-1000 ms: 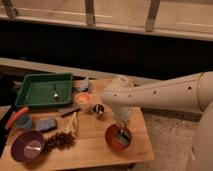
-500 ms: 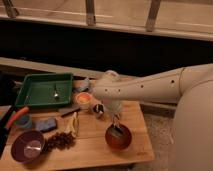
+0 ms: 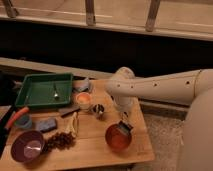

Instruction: Wipe red bowl with brush

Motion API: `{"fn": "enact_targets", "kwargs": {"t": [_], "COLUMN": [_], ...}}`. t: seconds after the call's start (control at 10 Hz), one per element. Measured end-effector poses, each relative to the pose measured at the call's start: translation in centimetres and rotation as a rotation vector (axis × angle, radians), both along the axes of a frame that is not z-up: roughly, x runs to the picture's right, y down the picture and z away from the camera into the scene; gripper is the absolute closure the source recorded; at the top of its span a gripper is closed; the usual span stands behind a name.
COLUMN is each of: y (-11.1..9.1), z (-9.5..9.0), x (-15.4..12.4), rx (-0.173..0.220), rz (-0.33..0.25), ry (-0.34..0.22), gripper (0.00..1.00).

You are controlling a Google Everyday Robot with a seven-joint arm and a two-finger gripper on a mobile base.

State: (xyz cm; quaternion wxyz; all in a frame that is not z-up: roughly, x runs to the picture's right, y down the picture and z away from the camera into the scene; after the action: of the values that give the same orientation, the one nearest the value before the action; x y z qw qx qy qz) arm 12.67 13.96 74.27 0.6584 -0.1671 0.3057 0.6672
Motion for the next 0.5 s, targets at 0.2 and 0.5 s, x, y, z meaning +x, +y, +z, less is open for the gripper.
{"fn": "enact_targets", "kwargs": {"t": [0.2,0.5], "y": [1.5,3.4], "z": [-1.2,-1.8], "x": [1.5,-0.6], "rx": [-0.010,-0.028], "rz": [0.024,0.000], "ry": [0.019,-0.023], "gripper": [1.00,1.00]}}
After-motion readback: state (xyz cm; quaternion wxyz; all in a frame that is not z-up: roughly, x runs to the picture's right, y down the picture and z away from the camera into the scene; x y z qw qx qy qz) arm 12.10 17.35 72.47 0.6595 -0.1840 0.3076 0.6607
